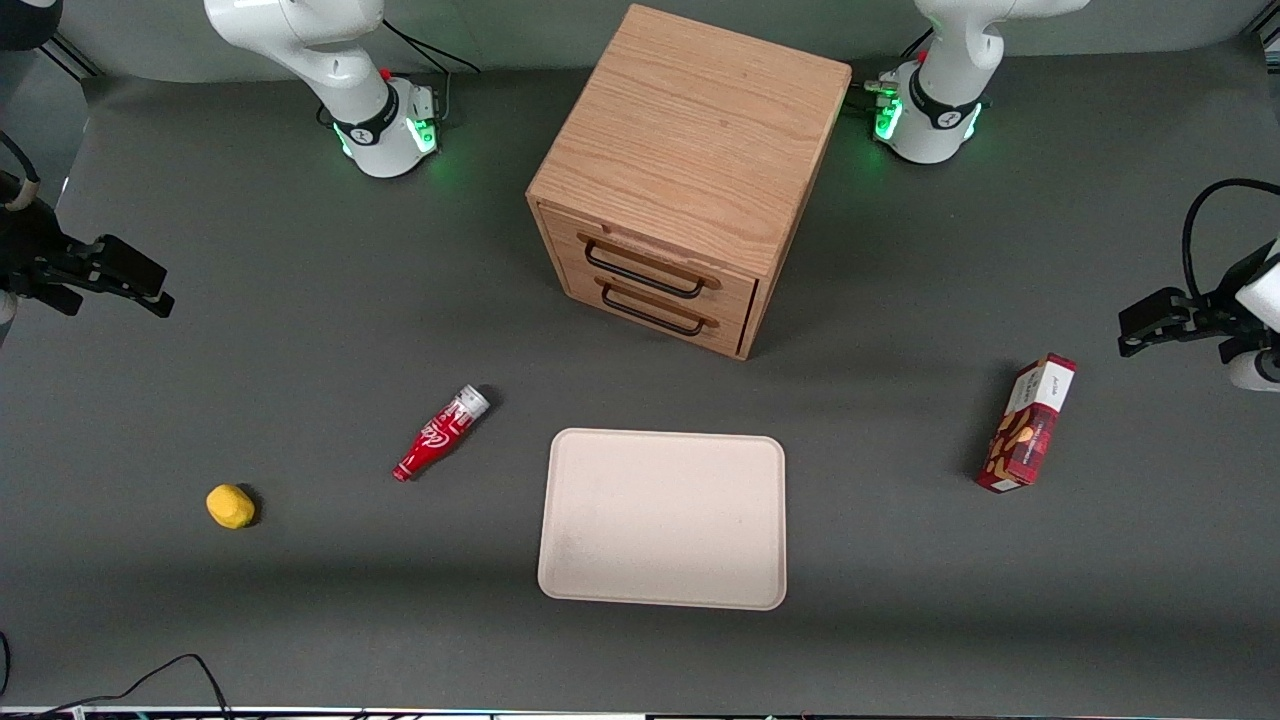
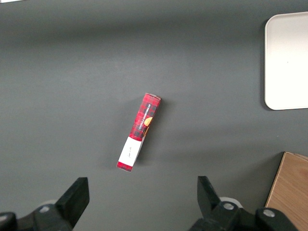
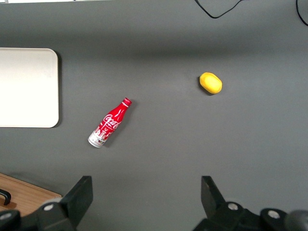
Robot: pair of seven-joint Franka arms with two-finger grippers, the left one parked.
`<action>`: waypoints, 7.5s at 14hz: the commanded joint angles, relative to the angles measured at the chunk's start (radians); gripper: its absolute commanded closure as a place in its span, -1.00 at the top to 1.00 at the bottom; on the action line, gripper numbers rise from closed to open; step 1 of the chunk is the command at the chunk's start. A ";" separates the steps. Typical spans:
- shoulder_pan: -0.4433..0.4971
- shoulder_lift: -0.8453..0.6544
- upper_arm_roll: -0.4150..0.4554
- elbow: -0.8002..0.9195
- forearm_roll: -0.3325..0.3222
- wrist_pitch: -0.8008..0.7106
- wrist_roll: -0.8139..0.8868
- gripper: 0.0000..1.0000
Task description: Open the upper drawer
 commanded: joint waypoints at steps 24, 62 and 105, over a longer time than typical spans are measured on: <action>0.002 0.112 0.434 0.038 0.157 0.048 -0.386 1.00; 0.185 0.337 0.508 -0.264 0.123 0.647 -0.409 1.00; 0.000 0.632 0.471 0.195 -0.020 0.552 -0.512 1.00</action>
